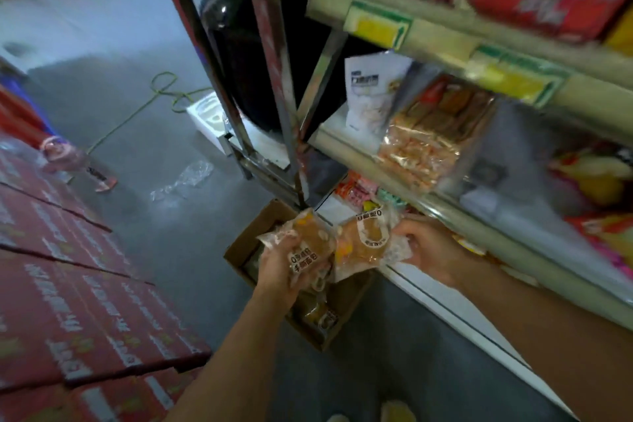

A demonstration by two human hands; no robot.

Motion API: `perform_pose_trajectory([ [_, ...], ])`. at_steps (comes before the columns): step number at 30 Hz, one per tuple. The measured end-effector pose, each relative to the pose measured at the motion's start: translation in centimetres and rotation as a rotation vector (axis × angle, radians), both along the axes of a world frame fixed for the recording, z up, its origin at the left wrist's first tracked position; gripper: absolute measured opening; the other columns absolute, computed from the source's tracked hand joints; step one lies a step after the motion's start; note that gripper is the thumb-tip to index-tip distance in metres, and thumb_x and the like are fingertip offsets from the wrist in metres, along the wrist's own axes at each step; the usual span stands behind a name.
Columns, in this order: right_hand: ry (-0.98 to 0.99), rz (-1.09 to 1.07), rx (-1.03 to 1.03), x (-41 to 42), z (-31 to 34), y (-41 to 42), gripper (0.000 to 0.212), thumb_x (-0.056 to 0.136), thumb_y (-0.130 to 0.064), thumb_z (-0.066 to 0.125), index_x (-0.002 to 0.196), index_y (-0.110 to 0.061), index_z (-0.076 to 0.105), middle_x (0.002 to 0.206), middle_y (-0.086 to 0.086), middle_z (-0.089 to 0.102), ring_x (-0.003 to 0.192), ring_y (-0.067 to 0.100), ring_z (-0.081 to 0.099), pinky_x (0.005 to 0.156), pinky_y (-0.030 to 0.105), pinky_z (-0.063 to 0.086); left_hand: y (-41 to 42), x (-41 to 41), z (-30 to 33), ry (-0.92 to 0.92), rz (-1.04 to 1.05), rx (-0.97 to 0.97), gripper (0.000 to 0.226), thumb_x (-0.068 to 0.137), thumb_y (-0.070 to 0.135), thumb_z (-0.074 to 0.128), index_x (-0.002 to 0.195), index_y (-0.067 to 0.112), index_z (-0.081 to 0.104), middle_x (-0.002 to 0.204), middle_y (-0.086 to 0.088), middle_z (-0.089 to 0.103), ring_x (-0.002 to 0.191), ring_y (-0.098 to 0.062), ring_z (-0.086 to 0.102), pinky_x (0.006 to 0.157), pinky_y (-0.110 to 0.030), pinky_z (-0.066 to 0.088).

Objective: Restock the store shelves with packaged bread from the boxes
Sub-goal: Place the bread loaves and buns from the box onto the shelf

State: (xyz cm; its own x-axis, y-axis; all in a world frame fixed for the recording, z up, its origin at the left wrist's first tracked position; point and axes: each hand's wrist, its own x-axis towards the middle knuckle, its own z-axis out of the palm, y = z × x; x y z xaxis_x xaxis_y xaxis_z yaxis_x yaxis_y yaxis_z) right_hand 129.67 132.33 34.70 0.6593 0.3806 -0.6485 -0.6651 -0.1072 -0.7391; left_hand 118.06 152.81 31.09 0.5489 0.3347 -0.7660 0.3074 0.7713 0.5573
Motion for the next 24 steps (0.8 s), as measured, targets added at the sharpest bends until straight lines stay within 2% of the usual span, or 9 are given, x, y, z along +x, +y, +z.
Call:
perform_pose_trajectory([
  [4, -0.085, -0.015, -0.004, -1.5, 5.8, -5.2, 0.023, 0.087, 0.009, 0.053, 0.107, 0.0, 0.061, 0.1, 0.022, 0.068, 0.082, 0.029, 0.07, 0.069, 0.04, 0.059, -2.7, -0.9, 6.0, -0.044, -0.115, 0.07, 0.02, 0.094, 0.009, 0.061, 0.113, 0.011, 0.056, 0.105, -0.02, 0.07, 0.081, -0.033, 0.072, 0.063, -0.047, 0.06],
  [6, -0.133, -0.001, -0.008, -2.5, 8.8, -8.1, 0.021, 0.089, 0.004, 0.057, 0.106, -0.005, 0.064, 0.099, 0.015, 0.07, 0.086, 0.028, 0.068, 0.07, 0.036, 0.055, -4.8, -1.3, 8.8, -0.076, -0.205, 0.144, 0.024, 0.092, 0.011, 0.064, 0.115, 0.01, 0.057, 0.102, -0.02, 0.072, 0.084, -0.034, 0.072, 0.072, -0.049, 0.06],
  [8, -0.187, 0.019, -0.041, -3.8, 12.1, -10.8, 0.014, 0.091, 0.0, 0.058, 0.095, -0.012, 0.066, 0.082, 0.005, 0.07, 0.069, 0.017, 0.066, 0.057, 0.025, 0.051, -7.3, -1.6, 11.2, -0.141, -0.308, 0.204, 0.033, 0.09, 0.014, 0.067, 0.12, 0.007, 0.057, 0.104, -0.022, 0.072, 0.09, -0.036, 0.072, 0.079, -0.052, 0.059],
  [11, -0.301, 0.095, -0.158, -6.3, 16.4, -14.9, 0.008, 0.091, -0.009, 0.064, 0.084, -0.013, 0.063, 0.061, -0.005, 0.056, 0.047, 0.005, 0.046, 0.045, 0.017, 0.032, -12.3, -2.4, 15.0, -0.215, -0.453, 0.246, 0.042, 0.084, 0.019, 0.071, 0.123, 0.007, 0.059, 0.107, -0.021, 0.072, 0.093, -0.036, 0.072, 0.078, -0.05, 0.06],
  [14, -0.375, 0.128, -0.257, -9.6, 20.1, -19.6, 0.01, 0.087, -0.021, 0.071, 0.093, -0.014, 0.068, 0.08, 0.0, 0.064, 0.071, 0.011, 0.053, 0.054, 0.022, 0.039, -18.7, -4.2, 18.6, -0.336, -0.604, 0.229, 0.044, 0.085, 0.026, 0.068, 0.125, 0.007, 0.06, 0.115, -0.02, 0.07, 0.101, -0.035, 0.07, 0.075, -0.047, 0.06],
  [16, -0.437, 0.107, -0.333, -12.0, 22.2, -22.9, 0.03, 0.084, -0.027, 0.074, 0.109, -0.013, 0.067, 0.106, 0.007, 0.068, 0.095, 0.017, 0.062, 0.073, 0.029, 0.051, -23.2, -5.9, 20.5, -0.429, -0.706, 0.216, 0.057, 0.08, 0.037, 0.073, 0.127, 0.009, 0.058, 0.119, -0.017, 0.07, 0.109, -0.033, 0.068, 0.089, -0.051, 0.056],
  [18, -0.505, 0.073, -0.391, -14.8, 24.2, -26.2, 0.037, 0.083, -0.029, 0.076, 0.114, -0.012, 0.066, 0.11, 0.01, 0.068, 0.102, 0.021, 0.065, 0.081, 0.036, 0.053, -28.0, -8.1, 21.9, -0.492, -0.766, 0.166, 0.064, 0.072, 0.038, 0.081, 0.125, 0.009, 0.059, 0.119, -0.014, 0.07, 0.113, -0.032, 0.066, 0.101, -0.057, 0.048],
  [21, -0.599, 0.047, -0.414, -19.0, 26.7, -31.4, 0.013, 0.085, -0.023, 0.074, 0.091, -0.015, 0.067, 0.082, 0.0, 0.065, 0.07, 0.01, 0.061, 0.055, 0.017, 0.045, -35.1, -12.2, 23.8, -0.494, -0.757, 0.122, 0.056, 0.07, 0.027, 0.08, 0.119, 0.006, 0.065, 0.116, -0.015, 0.072, 0.113, -0.033, 0.065, 0.104, -0.056, 0.046],
  [24, -0.671, -0.02, -0.471, -23.2, 28.5, -36.1, 0.014, 0.083, -0.019, 0.076, 0.091, -0.017, 0.065, 0.072, -0.006, 0.062, 0.047, -0.004, 0.054, 0.042, 0.012, 0.038, -41.0, -15.9, 25.6, -0.447, -0.738, 0.067, 0.069, 0.068, 0.023, 0.082, 0.129, 0.0, 0.06, 0.114, -0.019, 0.071, 0.109, -0.035, 0.067, 0.098, -0.056, 0.05],
])
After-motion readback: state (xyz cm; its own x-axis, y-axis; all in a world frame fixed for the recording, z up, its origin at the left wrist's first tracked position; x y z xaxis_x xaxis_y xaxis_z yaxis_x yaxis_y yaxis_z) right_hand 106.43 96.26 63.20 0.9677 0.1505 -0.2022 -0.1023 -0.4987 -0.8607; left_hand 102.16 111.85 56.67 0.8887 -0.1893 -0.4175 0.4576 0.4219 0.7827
